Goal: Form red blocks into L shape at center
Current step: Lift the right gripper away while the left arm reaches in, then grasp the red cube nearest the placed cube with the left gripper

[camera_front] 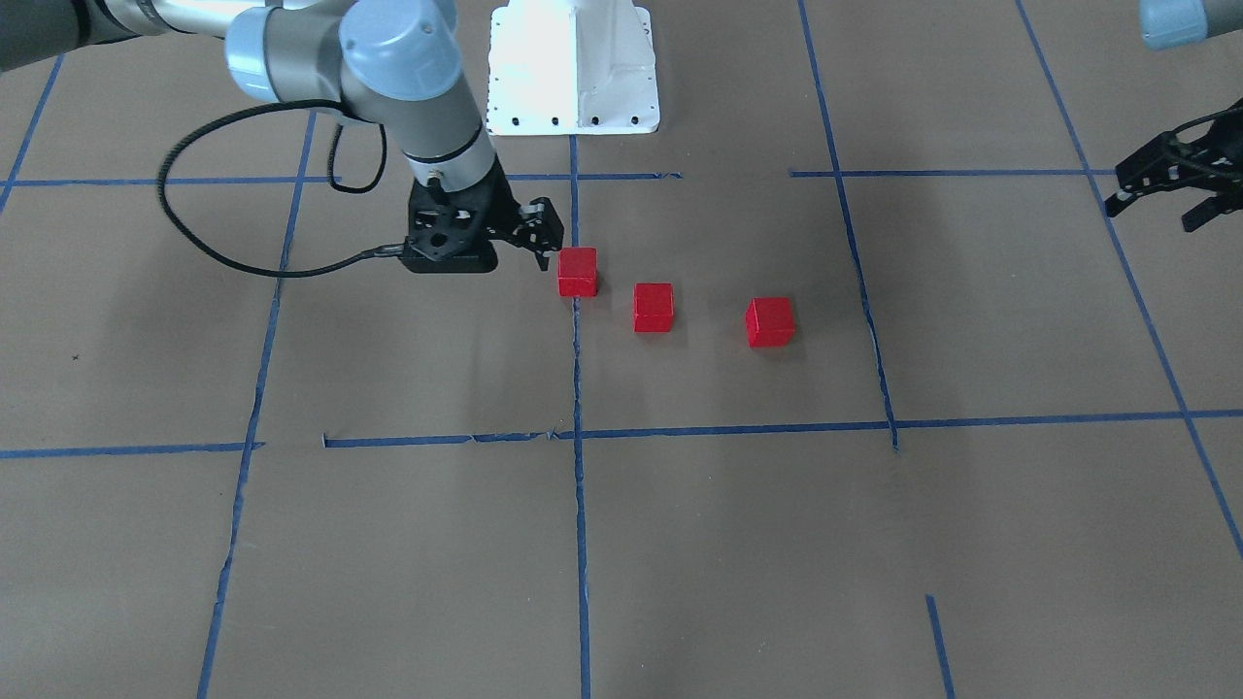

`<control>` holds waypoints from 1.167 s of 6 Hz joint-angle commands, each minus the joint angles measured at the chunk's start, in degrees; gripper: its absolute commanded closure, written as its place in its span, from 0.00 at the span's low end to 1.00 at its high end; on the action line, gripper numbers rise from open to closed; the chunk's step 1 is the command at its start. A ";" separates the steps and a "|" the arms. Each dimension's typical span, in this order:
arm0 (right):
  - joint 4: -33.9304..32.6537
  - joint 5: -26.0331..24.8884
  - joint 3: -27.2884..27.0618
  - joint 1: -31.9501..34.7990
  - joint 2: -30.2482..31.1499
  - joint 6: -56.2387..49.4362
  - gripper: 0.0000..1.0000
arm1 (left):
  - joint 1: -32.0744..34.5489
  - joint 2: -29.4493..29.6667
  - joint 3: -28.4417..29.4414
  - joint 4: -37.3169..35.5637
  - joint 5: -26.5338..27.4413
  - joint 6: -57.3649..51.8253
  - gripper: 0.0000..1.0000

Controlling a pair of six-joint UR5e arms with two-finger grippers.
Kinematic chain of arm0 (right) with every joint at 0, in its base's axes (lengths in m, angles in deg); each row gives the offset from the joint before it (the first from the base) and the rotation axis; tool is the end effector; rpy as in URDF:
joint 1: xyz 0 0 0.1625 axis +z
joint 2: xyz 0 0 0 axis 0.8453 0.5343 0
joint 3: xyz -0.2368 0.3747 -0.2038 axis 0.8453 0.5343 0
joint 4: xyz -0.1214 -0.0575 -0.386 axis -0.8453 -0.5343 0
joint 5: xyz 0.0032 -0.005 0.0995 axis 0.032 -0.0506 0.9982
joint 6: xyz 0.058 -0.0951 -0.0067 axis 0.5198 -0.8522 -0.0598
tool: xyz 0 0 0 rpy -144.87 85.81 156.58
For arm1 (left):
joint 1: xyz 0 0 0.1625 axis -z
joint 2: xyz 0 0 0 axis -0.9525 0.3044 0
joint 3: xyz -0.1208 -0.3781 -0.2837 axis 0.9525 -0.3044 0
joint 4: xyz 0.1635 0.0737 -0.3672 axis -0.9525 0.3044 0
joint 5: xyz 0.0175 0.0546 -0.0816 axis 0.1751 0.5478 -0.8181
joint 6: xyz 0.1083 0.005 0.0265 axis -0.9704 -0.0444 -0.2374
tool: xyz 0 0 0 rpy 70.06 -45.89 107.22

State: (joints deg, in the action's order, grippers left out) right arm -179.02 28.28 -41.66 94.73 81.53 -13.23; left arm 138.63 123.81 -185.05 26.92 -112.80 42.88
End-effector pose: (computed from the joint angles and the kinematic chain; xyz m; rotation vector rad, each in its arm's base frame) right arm -0.4832 -0.4672 0.2781 -0.0413 -0.9300 0.1482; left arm 0.1417 -0.4519 0.5275 0.1053 0.9416 0.1524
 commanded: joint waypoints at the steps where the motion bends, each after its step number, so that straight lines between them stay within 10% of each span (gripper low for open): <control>1: -0.05 5.99 -1.87 4.78 4.40 -1.89 0.00 | -11.28 10.39 0.71 4.77 0.77 16.46 0.00; 7: 0.65 7.97 -6.98 10.26 14.35 -5.68 0.00 | -33.12 35.39 16.34 1.71 23.50 35.06 0.00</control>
State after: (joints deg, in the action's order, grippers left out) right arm -178.48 36.29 -48.62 105.08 95.35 -18.90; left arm 107.53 156.67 -170.68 29.97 -92.51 76.96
